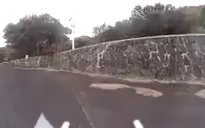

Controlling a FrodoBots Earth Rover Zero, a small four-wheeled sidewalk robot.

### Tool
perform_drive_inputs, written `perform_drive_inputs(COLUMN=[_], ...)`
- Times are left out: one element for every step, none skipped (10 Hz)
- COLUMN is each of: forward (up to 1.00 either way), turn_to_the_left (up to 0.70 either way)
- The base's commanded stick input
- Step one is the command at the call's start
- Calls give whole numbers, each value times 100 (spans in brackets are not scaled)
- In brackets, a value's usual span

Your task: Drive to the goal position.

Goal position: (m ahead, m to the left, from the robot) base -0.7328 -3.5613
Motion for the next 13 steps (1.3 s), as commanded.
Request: perform_drive_inputs(forward=[0, 0, 0, 0, 0, 0, 0, 0, 0, 0, 0, 0, 0], turn_to_the_left=[-50, -50, -50, -50, -50, -50, -50, -50, -50, -50, -50, -50, -50])
